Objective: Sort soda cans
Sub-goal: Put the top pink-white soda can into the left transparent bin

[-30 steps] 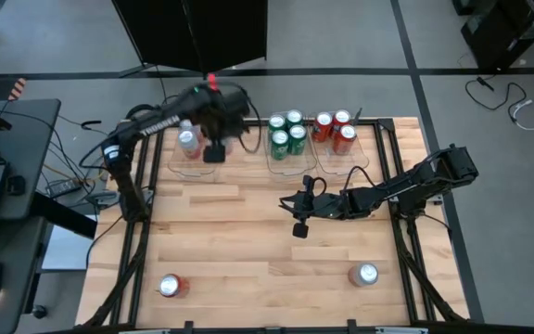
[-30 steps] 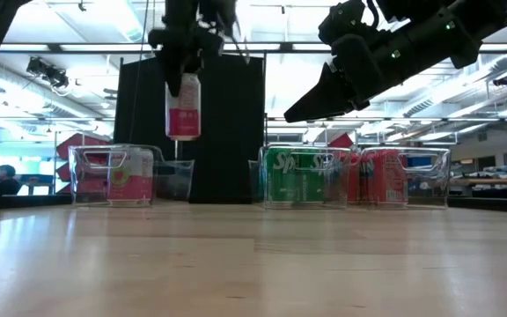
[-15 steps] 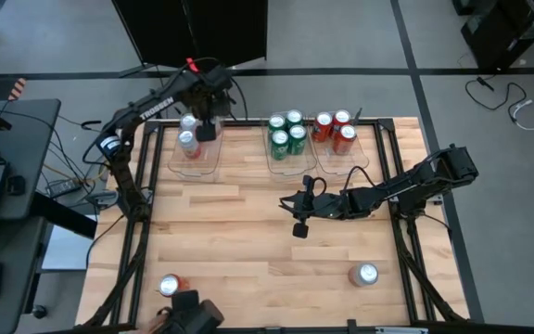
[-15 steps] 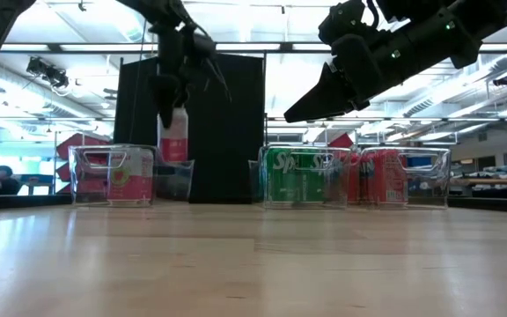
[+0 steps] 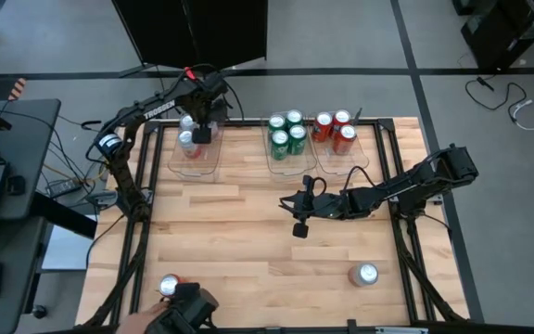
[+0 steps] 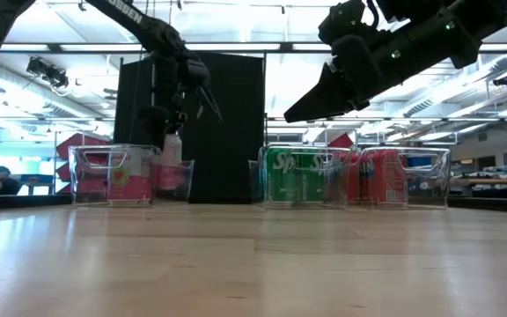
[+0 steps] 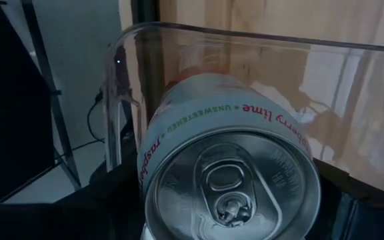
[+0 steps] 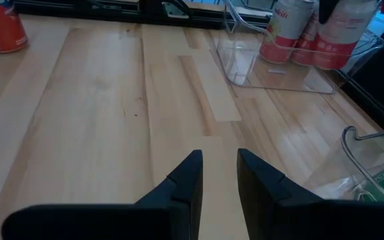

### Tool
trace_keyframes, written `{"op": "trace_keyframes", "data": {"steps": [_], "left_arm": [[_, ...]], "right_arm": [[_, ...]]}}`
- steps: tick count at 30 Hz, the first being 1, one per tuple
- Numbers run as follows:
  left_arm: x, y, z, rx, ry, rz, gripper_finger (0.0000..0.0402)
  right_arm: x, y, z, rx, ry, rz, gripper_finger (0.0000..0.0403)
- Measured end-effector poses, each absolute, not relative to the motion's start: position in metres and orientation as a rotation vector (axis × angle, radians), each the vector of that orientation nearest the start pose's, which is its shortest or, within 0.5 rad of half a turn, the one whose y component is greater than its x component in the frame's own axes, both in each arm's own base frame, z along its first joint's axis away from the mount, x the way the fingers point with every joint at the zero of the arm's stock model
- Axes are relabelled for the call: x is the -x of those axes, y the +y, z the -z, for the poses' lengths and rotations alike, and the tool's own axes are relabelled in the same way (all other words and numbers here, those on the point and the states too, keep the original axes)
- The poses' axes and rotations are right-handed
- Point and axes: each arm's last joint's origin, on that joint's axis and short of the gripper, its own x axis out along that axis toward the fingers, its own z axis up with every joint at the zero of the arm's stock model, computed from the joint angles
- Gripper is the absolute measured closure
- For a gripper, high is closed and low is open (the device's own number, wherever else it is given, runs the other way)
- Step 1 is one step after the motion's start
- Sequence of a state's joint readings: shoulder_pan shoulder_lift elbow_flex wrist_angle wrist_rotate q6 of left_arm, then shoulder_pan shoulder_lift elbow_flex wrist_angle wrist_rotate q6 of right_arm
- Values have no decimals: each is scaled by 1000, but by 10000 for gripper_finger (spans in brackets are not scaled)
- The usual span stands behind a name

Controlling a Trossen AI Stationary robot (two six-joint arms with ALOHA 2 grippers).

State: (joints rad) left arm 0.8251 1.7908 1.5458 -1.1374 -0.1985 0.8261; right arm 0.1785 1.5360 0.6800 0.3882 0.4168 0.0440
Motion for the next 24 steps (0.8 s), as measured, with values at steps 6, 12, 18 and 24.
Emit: {"op": "trace_keyframes", "data": {"steps": [6, 12, 18, 24], "left_arm": [[-234, 261, -255, -161, 1590, -171, 112], [-242, 264, -238, -147, 1620, -137, 112], [-244, 268, -235, -164, 1620, -151, 112], [-247, 271, -236, -183, 1599, -174, 112]], "right_arm": [[-299, 38, -179, 93, 443, 256, 323], [-299, 38, -179, 93, 443, 257, 323], [-299, 38, -179, 94, 443, 257, 323], [-299, 37, -179, 93, 444, 258, 323]]}}
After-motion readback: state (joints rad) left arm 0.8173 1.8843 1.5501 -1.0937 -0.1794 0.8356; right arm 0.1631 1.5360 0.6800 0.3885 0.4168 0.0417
